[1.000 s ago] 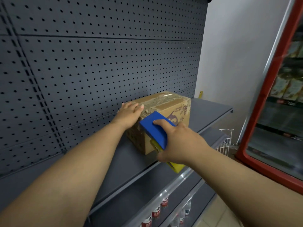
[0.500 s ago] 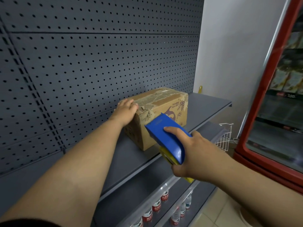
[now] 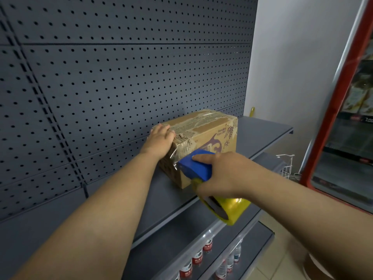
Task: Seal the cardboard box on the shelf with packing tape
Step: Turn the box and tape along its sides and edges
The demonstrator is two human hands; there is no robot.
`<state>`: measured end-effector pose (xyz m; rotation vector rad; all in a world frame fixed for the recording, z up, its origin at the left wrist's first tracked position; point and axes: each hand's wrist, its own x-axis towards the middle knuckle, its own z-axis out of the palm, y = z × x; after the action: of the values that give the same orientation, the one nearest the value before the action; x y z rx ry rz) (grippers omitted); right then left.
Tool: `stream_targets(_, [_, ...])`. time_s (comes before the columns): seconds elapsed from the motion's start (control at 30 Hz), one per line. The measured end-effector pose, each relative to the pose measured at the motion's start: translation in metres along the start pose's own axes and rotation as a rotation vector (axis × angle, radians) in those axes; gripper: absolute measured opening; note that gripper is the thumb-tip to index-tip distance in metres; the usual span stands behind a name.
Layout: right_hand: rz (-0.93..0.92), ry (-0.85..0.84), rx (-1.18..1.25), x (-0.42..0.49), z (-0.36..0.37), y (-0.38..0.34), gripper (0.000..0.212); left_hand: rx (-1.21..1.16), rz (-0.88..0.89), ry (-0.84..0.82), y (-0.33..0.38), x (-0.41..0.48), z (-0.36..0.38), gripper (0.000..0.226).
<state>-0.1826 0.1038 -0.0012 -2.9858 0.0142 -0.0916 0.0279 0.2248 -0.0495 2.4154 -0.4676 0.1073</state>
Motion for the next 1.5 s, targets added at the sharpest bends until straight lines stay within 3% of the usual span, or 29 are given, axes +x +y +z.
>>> stream_targets(0.23, [-0.047, -0.038, -0.058, 0.012, -0.015, -0.011, 0.053, -0.001, -0.002, -0.011, -0.003, 0.003, 0.000, 0.053])
stream_targets(0.6, [-0.182, -0.041, -0.152, 0.015, -0.024, -0.009, 0.057, -0.007, -0.001, -0.018, -0.001, 0.002, -0.002, 0.052])
stream_targets(0.73, [-0.101, -0.060, -0.289, 0.021, -0.019, -0.002, 0.052, 0.001, 0.000, -0.033, 0.001, 0.001, -0.005, 0.054])
stream_targets(0.8, [-0.056, -0.161, -0.398, 0.015, -0.004, 0.007, 0.043, 0.011, -0.003, -0.041, 0.001, -0.001, -0.006, 0.054])
stream_targets(0.87, [-0.019, -0.189, -0.308, 0.006, 0.016, 0.021, 0.047, -0.004, 0.002, -0.033, 0.001, -0.001, -0.005, 0.054])
stream_targets(0.97, [0.011, -0.052, -0.125, 0.002, 0.014, 0.037, 0.060, -0.070, 0.002, 0.013, 0.002, -0.002, -0.001, 0.055])
stream_targets(1.07, [0.026, 0.051, -0.046, 0.008, -0.003, 0.047, 0.069, -0.149, -0.008, 0.185, 0.006, -0.010, 0.007, 0.052])
stream_targets(1.17, [0.050, 0.134, 0.037, 0.009, -0.017, 0.055, 0.072, -0.472, -0.084, 0.354, 0.021, -0.023, 0.018, 0.056])
stream_targets(1.27, [0.072, 0.192, 0.122, 0.008, -0.022, 0.062, 0.072, -0.798, -0.153, 0.259, 0.038, -0.035, 0.020, 0.079])
stream_targets(1.3, [0.075, 0.205, 0.144, 0.006, -0.023, 0.064, 0.072, -0.792, -0.127, 0.233, 0.039, -0.038, 0.023, 0.088])
stream_targets(1.37, [0.071, 0.217, 0.166, 0.003, -0.023, 0.068, 0.073, -0.640, -0.031, 0.251, 0.042, -0.044, 0.028, 0.078])
stream_targets(1.5, [0.043, 0.214, 0.193, 0.001, -0.021, 0.077, 0.073, -0.499, 0.002, 0.403, 0.041, -0.045, 0.043, 0.077])
